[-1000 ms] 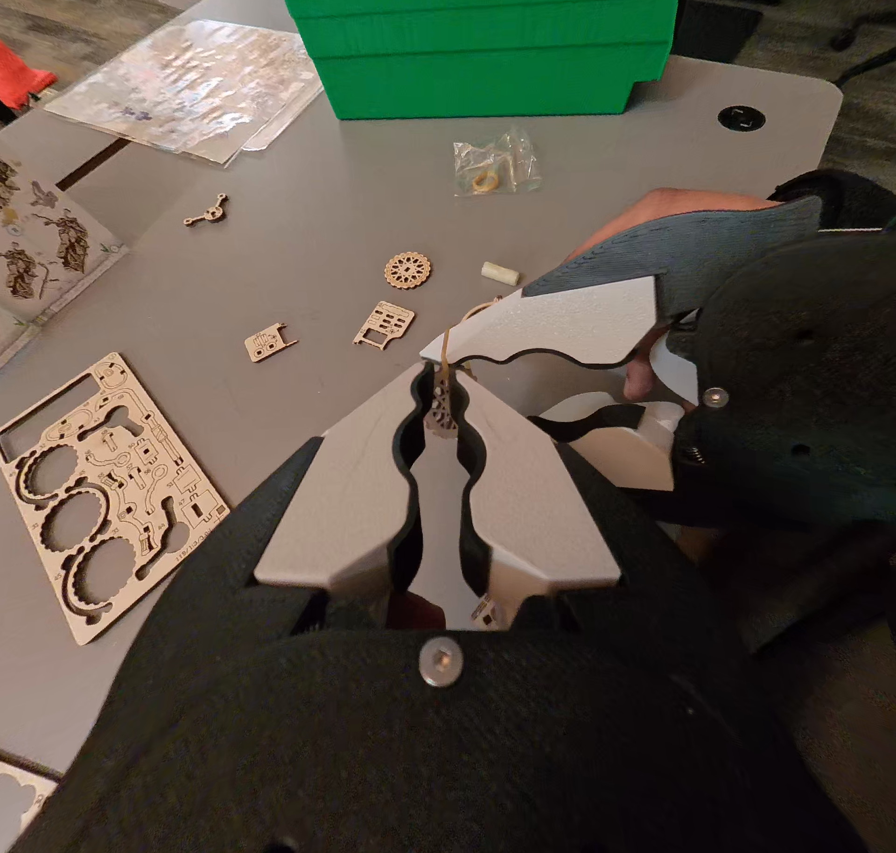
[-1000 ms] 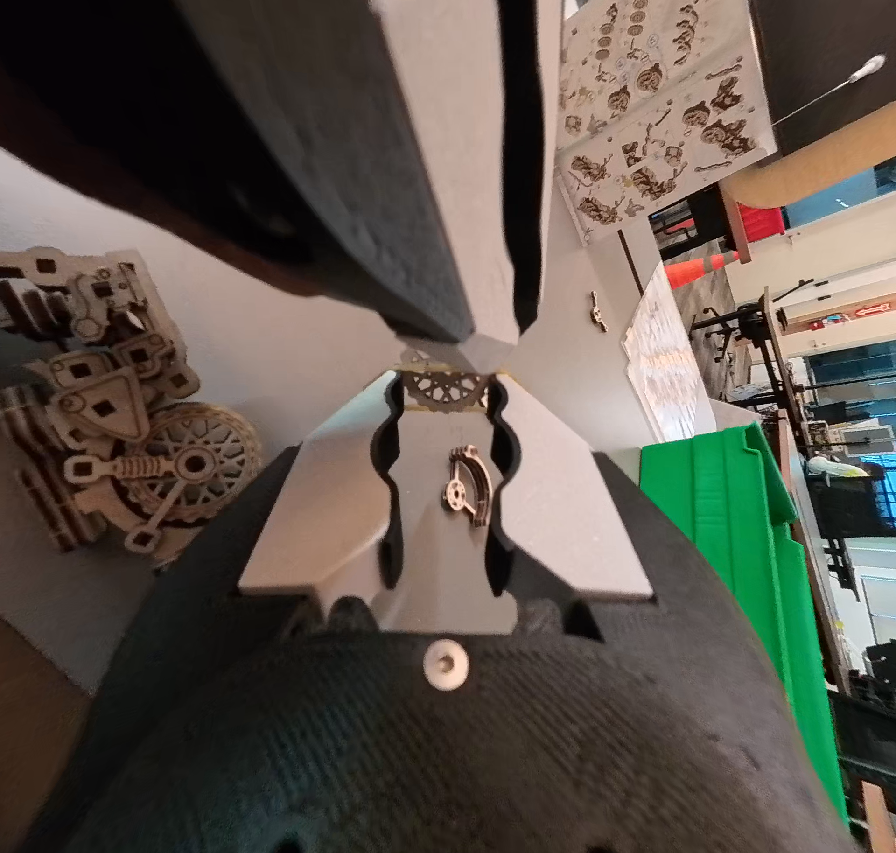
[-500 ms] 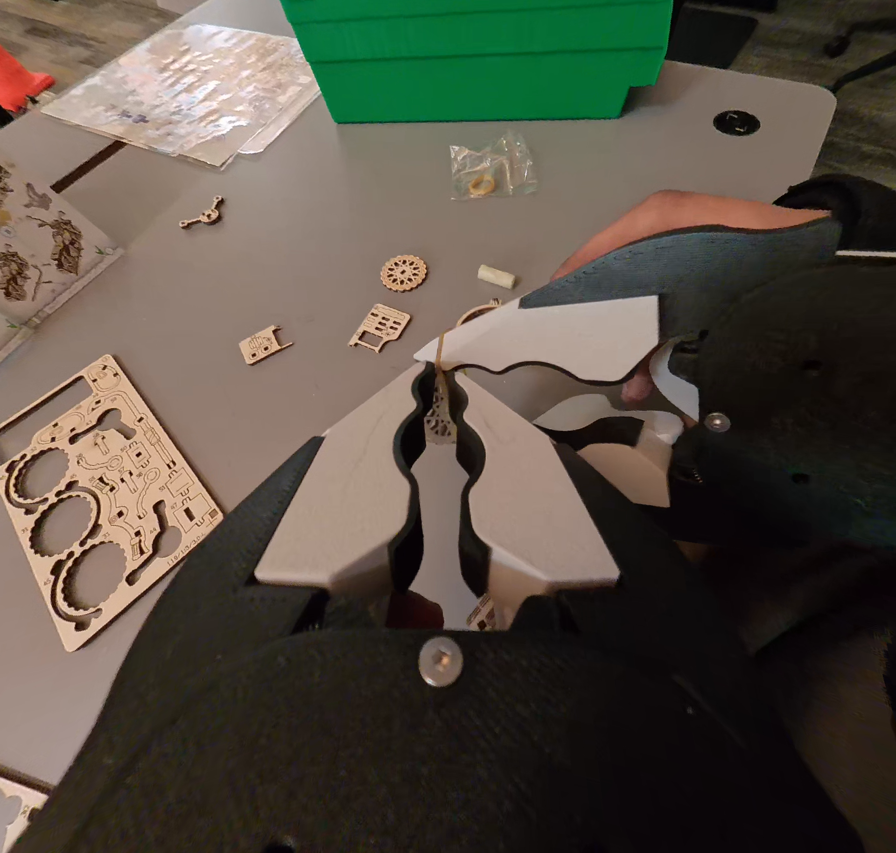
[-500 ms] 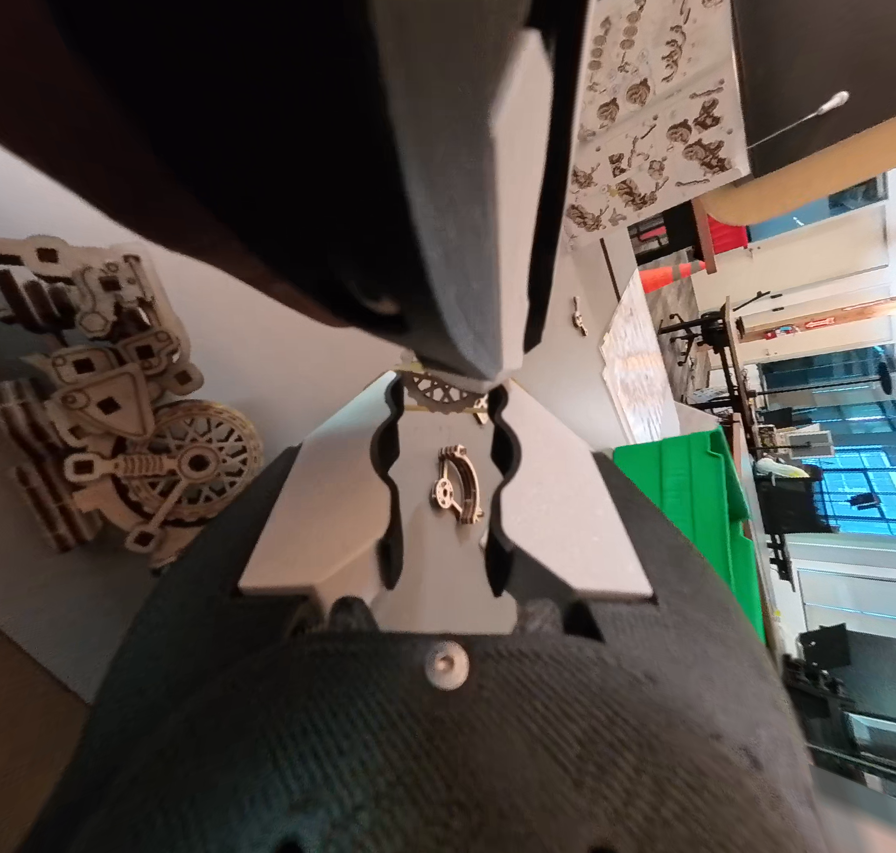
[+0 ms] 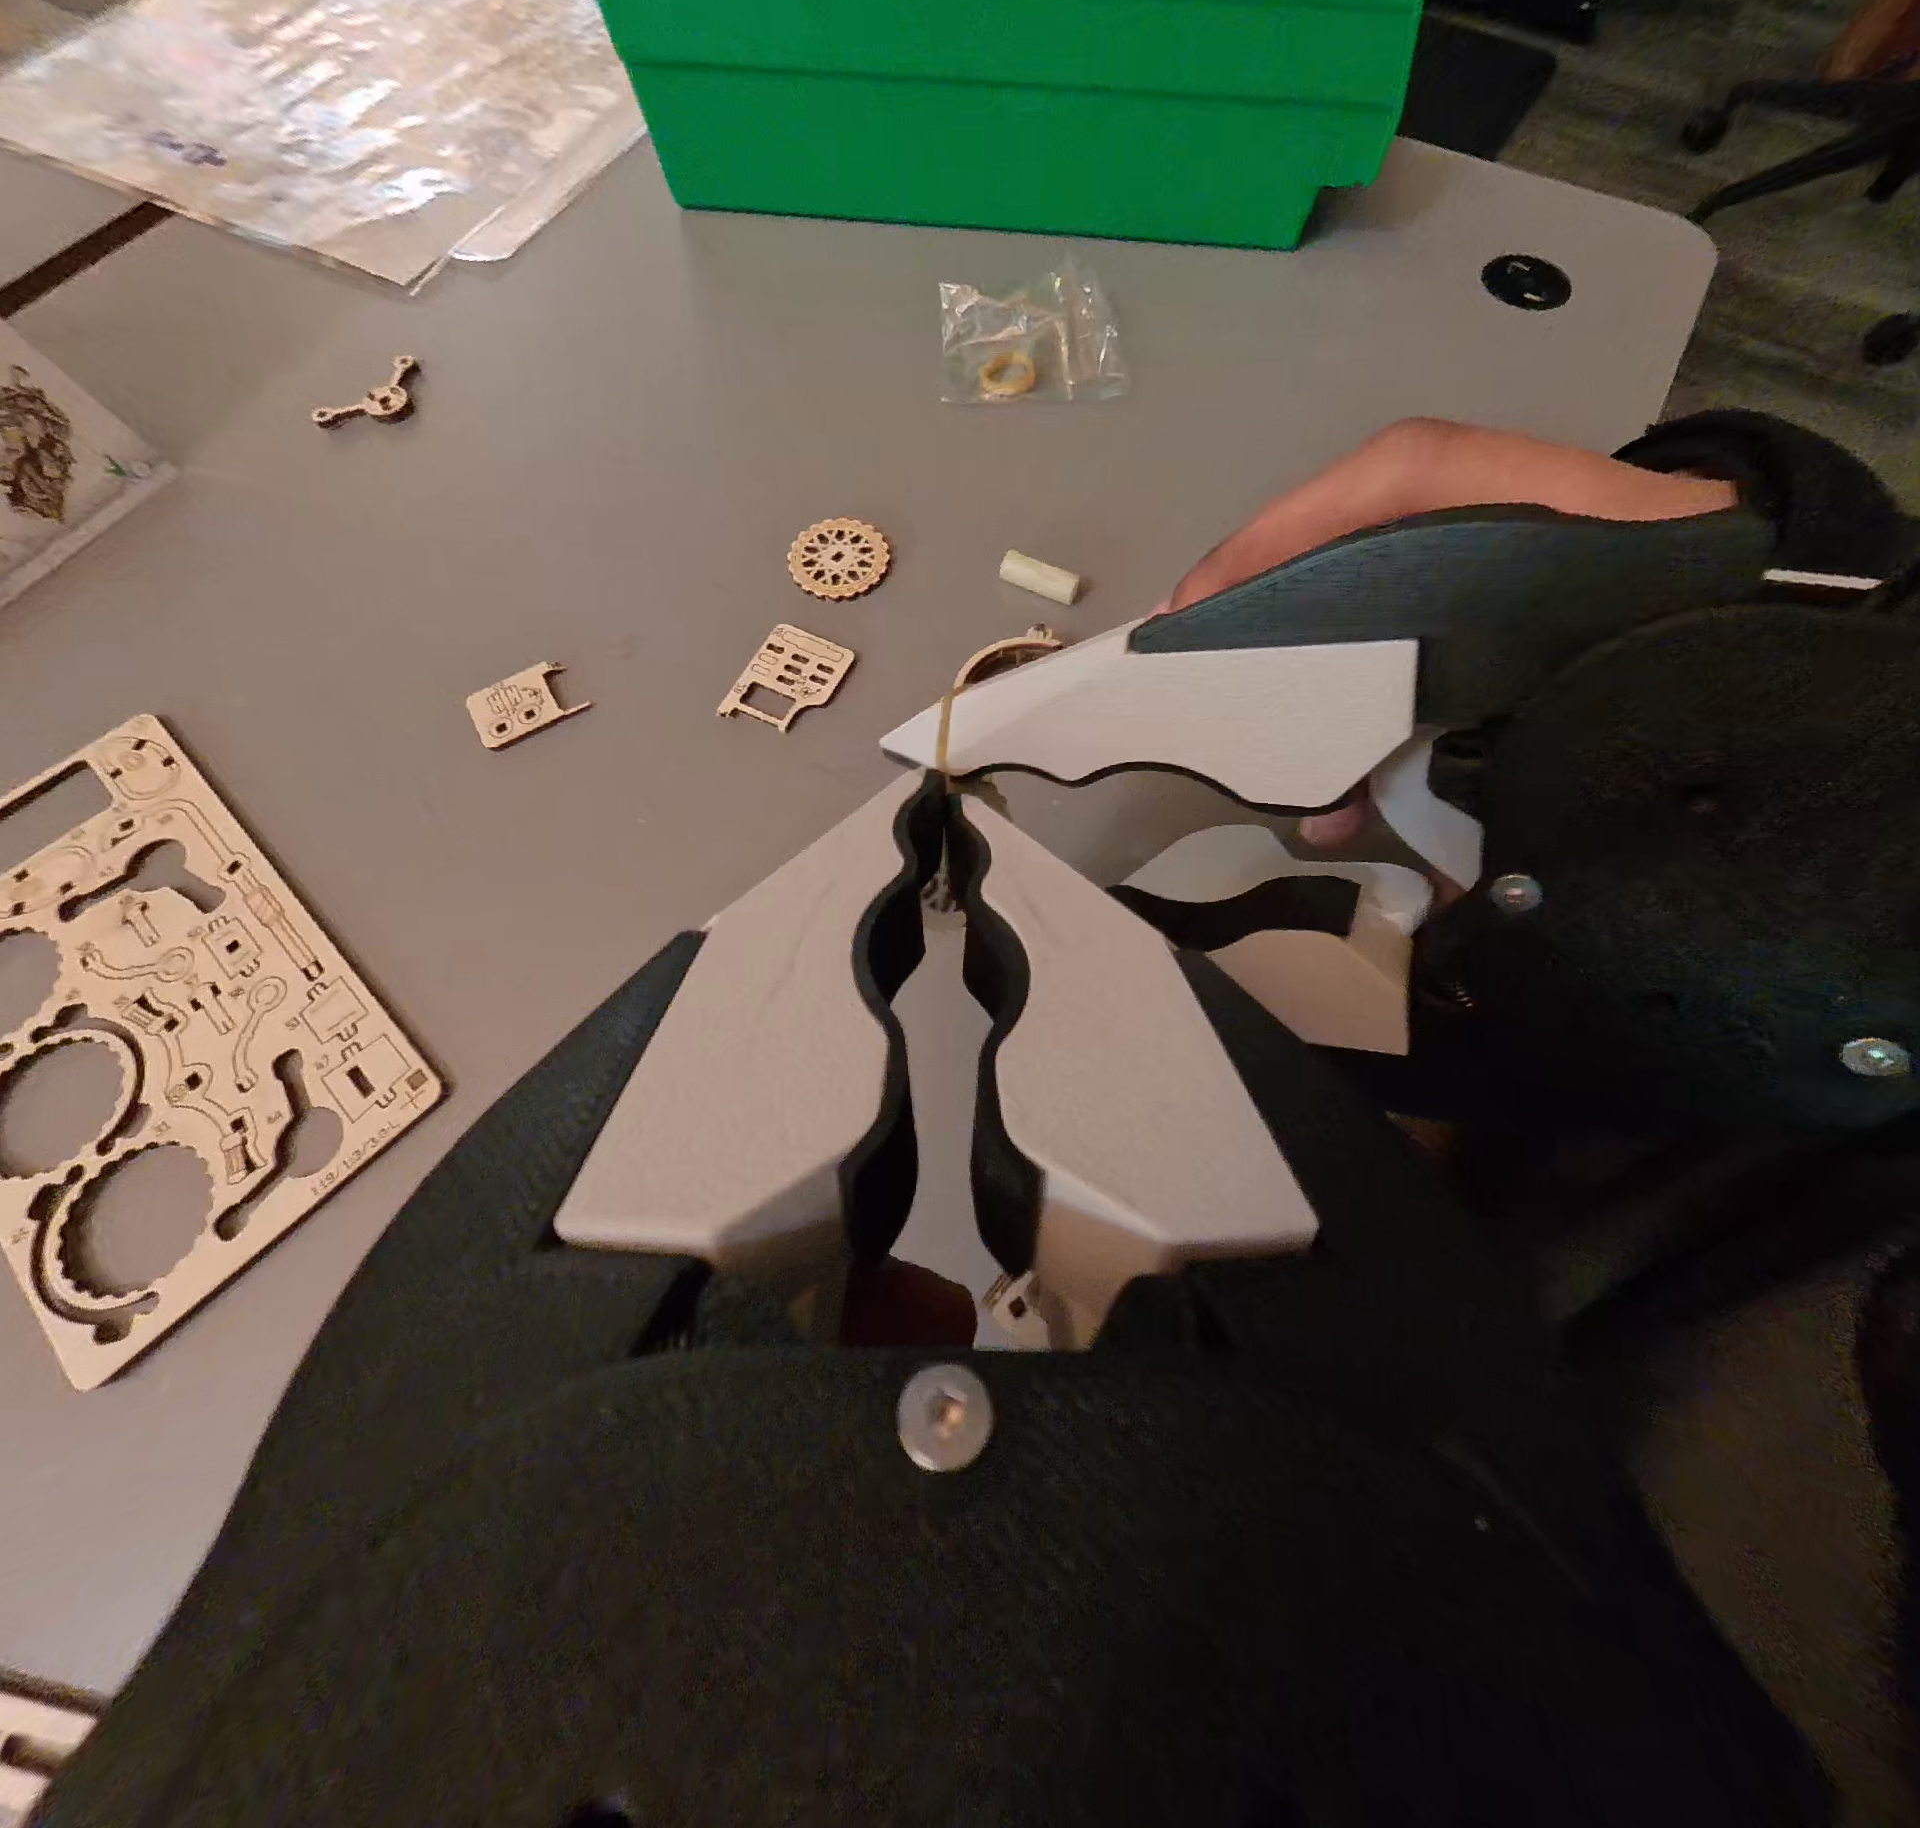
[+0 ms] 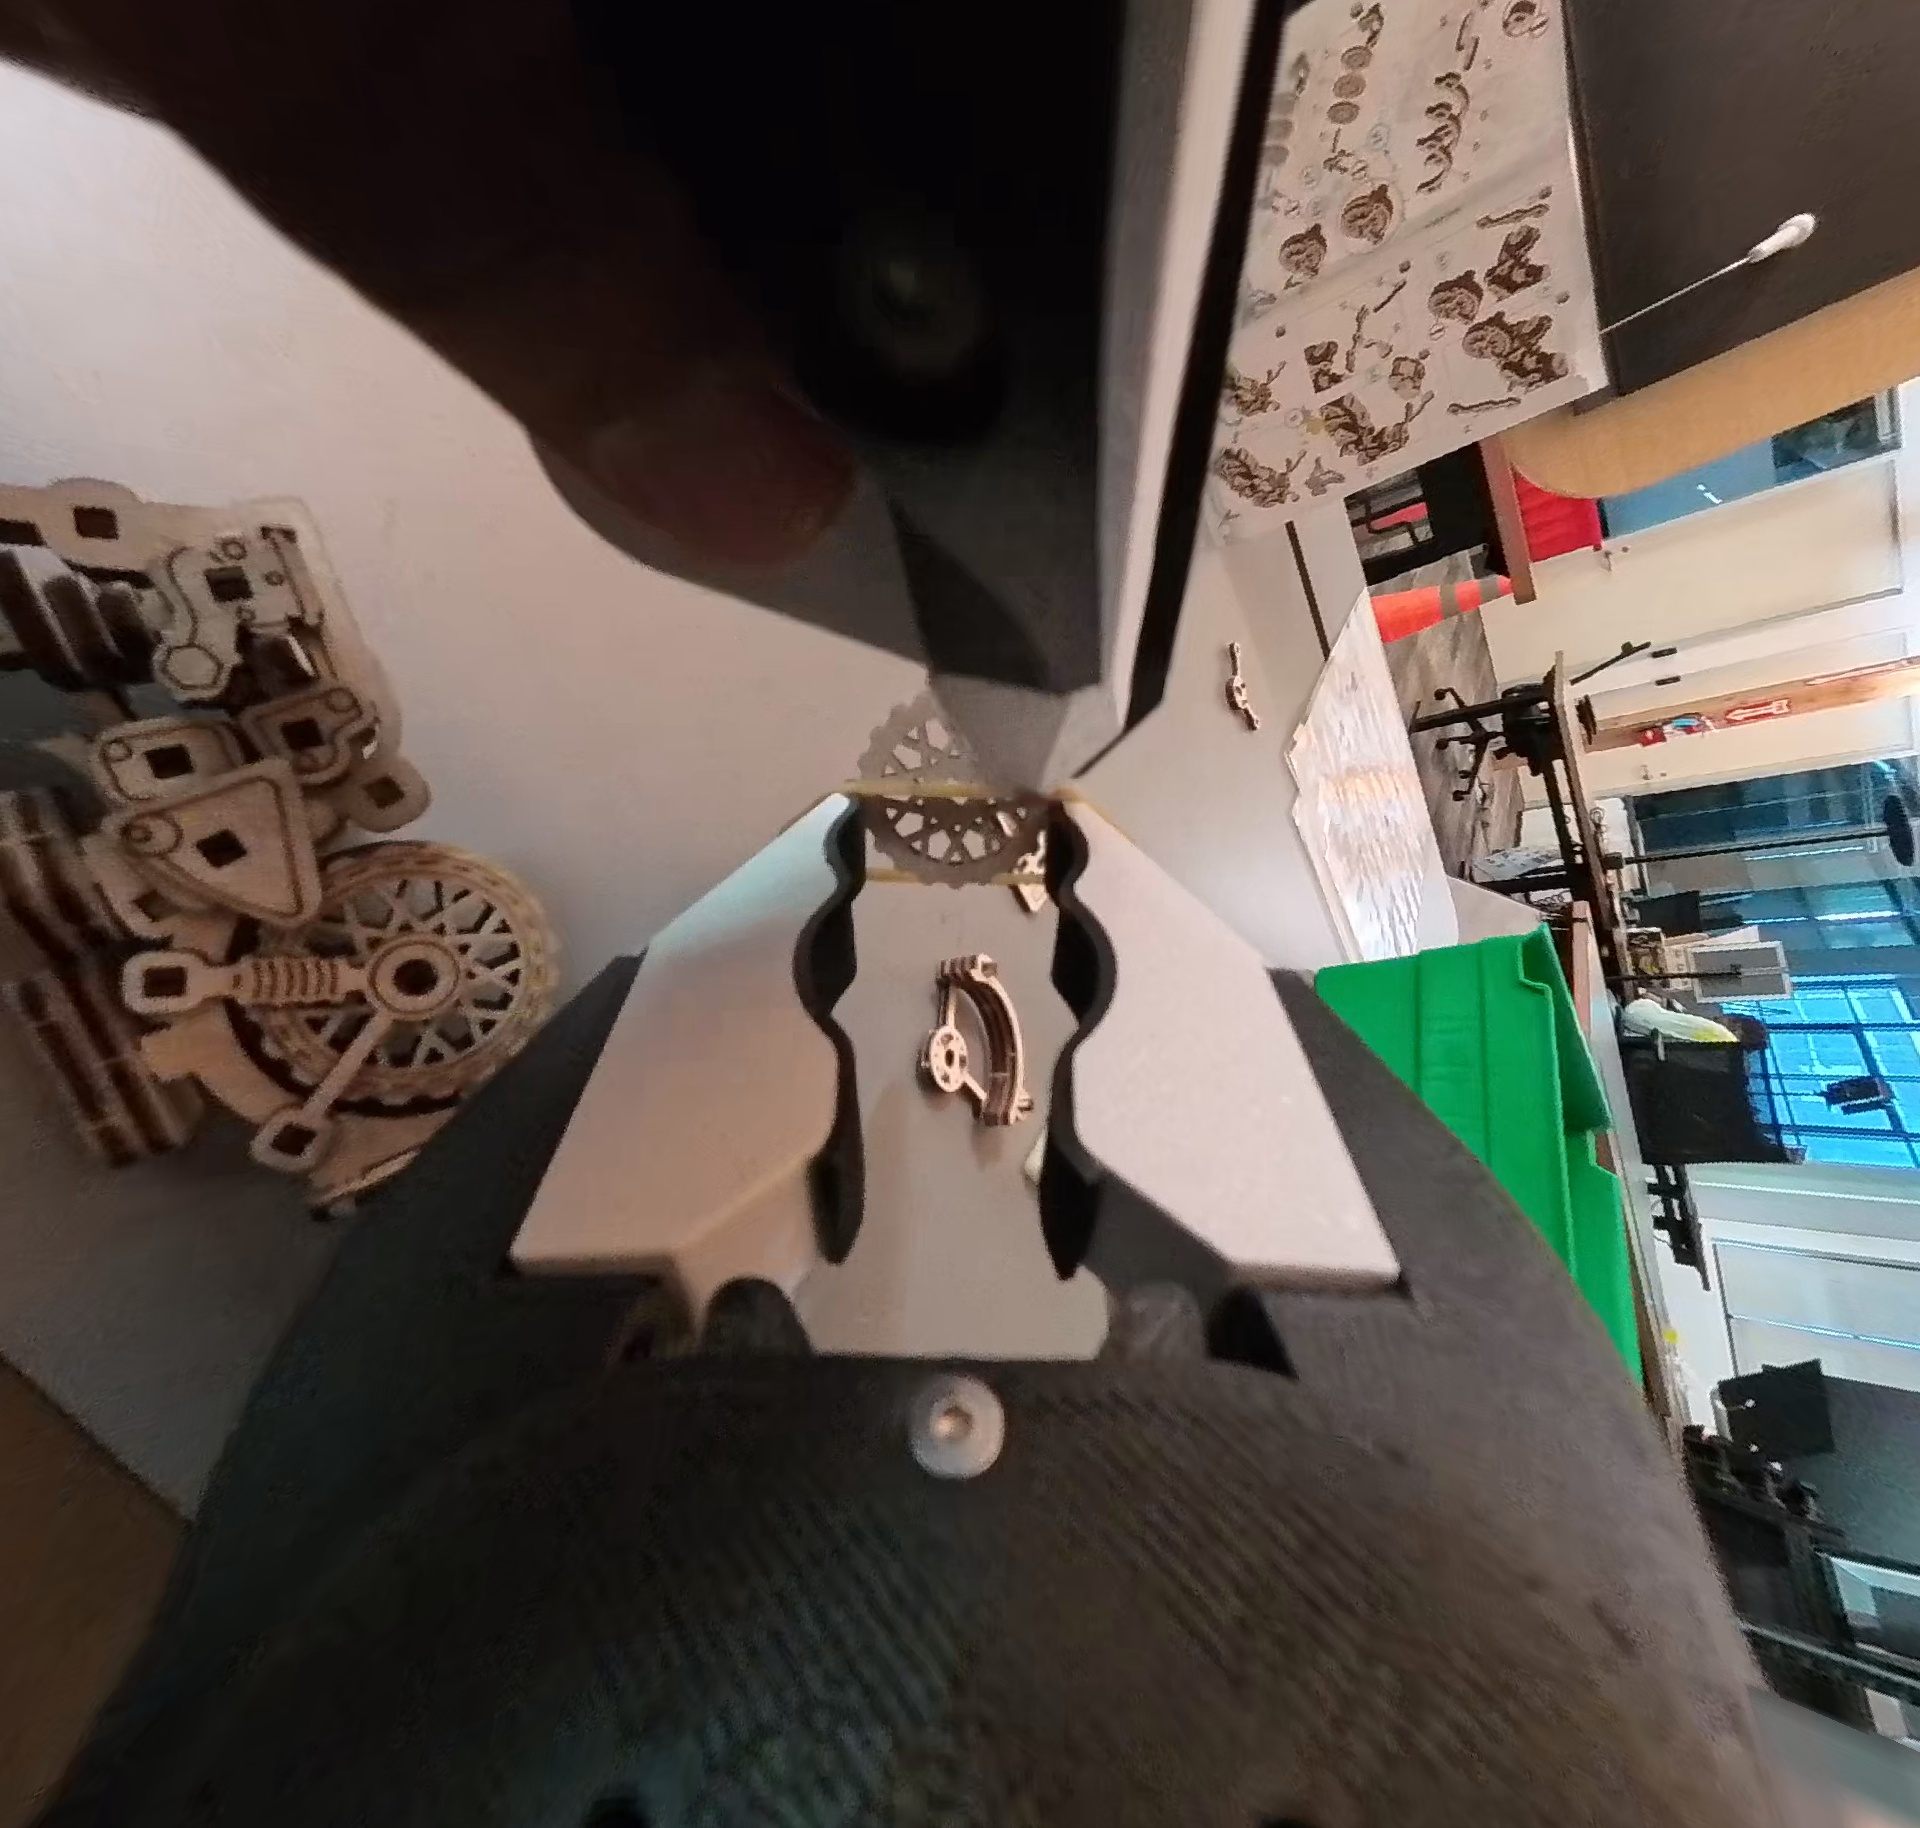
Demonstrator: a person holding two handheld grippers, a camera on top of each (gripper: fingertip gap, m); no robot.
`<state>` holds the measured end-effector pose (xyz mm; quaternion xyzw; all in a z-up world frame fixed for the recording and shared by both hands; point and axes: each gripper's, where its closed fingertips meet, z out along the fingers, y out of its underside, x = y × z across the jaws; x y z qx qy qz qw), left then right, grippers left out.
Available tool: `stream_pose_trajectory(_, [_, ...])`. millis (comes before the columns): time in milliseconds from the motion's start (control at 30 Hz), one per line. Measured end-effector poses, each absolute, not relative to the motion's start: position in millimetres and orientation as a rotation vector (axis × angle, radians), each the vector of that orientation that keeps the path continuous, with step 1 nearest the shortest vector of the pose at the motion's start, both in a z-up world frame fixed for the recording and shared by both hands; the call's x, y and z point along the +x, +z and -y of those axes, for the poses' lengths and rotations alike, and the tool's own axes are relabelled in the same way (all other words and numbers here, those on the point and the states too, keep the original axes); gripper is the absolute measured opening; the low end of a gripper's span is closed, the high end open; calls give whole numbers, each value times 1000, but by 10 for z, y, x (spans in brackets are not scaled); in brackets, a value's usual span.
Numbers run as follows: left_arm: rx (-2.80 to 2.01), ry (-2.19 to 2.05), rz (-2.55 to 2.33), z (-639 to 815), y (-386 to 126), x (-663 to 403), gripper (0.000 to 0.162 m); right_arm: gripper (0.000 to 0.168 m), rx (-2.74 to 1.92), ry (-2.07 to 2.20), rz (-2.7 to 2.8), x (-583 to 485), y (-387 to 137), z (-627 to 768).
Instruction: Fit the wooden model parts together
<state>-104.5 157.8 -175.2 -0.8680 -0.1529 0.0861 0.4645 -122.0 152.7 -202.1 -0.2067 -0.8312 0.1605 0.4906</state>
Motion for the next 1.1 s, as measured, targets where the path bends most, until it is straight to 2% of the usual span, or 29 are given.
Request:
stream_pose_trajectory(400, [-2109,220,379,-1591,-1728,-1020,0,33,-468,369,2004,-1218,-2004,-1515])
stream_pose_trajectory(533, [-2112,238,392,-1581,-1731,-1044,5,33,-448,374,1995,-1209,-1978,-1498])
stream_pose_trajectory(1100, [-2033,-290,559,-1492,-1703,-970,0,34,-177,358,1967,-1179,-1932,-1409])
